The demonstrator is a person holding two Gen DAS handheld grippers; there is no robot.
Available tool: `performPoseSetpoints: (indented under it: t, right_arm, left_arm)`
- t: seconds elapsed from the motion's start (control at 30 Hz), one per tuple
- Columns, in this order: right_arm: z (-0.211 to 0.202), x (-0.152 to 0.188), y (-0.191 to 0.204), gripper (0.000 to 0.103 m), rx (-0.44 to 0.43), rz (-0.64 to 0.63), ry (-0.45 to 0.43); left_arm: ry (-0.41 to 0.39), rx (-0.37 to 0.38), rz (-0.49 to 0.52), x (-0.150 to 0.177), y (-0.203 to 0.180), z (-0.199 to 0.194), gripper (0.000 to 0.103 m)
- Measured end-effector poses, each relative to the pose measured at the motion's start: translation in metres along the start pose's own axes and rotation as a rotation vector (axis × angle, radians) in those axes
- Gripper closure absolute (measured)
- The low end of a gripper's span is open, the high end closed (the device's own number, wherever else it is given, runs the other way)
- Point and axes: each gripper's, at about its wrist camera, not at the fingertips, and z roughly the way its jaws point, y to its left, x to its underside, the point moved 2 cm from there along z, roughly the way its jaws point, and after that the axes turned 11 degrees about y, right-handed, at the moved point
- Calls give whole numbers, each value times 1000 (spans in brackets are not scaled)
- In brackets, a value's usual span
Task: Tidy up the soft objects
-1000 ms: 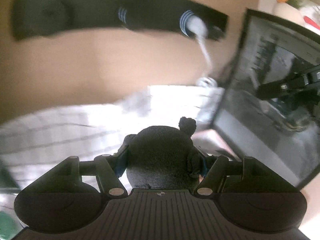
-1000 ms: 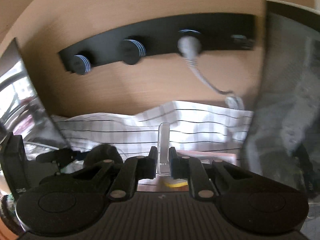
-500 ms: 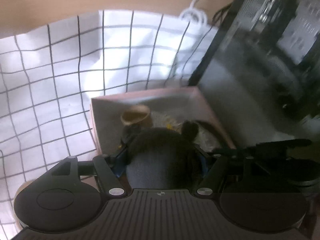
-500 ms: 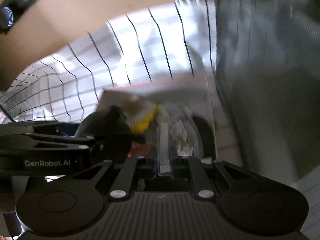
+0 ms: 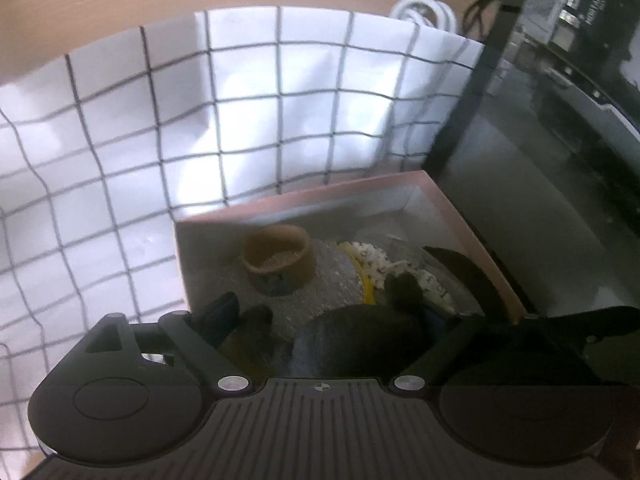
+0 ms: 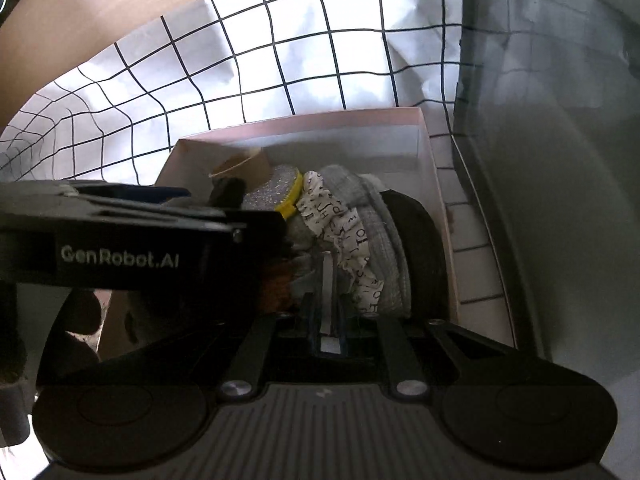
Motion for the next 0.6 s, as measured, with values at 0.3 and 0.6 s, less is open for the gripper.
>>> performPoseSetpoints:
  t: [0.3, 0.6]
  right_arm:
    - [-3, -4, 11, 88, 75, -50, -28]
    - [-54, 12, 21, 50, 146, -88, -138]
  left_arm:
    - [-34, 60, -27, 8, 11, -31, 12]
    - [-76, 81, -43, 25, 9, -81, 51]
